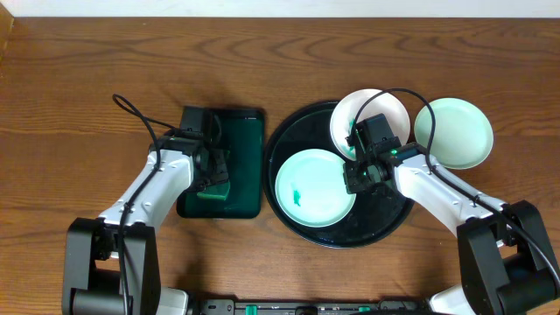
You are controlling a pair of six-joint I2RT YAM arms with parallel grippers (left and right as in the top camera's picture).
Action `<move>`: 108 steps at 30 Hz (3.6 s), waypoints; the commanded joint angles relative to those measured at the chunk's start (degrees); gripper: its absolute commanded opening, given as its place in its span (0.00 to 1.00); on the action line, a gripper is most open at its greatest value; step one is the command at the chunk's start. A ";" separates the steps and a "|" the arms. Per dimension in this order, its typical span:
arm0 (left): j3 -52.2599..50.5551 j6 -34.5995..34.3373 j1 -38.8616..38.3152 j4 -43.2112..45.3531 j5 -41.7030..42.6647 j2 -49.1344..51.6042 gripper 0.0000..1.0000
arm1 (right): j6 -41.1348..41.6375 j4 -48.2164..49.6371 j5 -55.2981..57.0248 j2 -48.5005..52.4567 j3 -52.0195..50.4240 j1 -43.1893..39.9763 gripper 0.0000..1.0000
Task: Clean dirty plates on tray and stack at the side
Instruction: 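Lower the left gripper into the basin and grasp the sponge, then lift the sponge from the basin with the left gripper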
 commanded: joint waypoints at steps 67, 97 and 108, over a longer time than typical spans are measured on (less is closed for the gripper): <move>0.57 2.47 -0.09 -3.78 -1.05 -24.48 0.07 | 0.46 0.13 3.56 0.04 -0.24 -0.15 0.41; 0.11 2.82 -0.09 -5.90 -1.05 -23.52 0.07 | 5.66 -0.42 3.23 0.04 1.57 -0.11 0.44; 0.09 2.82 -0.09 -5.90 -1.05 -23.26 0.07 | 5.64 0.02 3.26 0.07 0.61 -0.11 0.26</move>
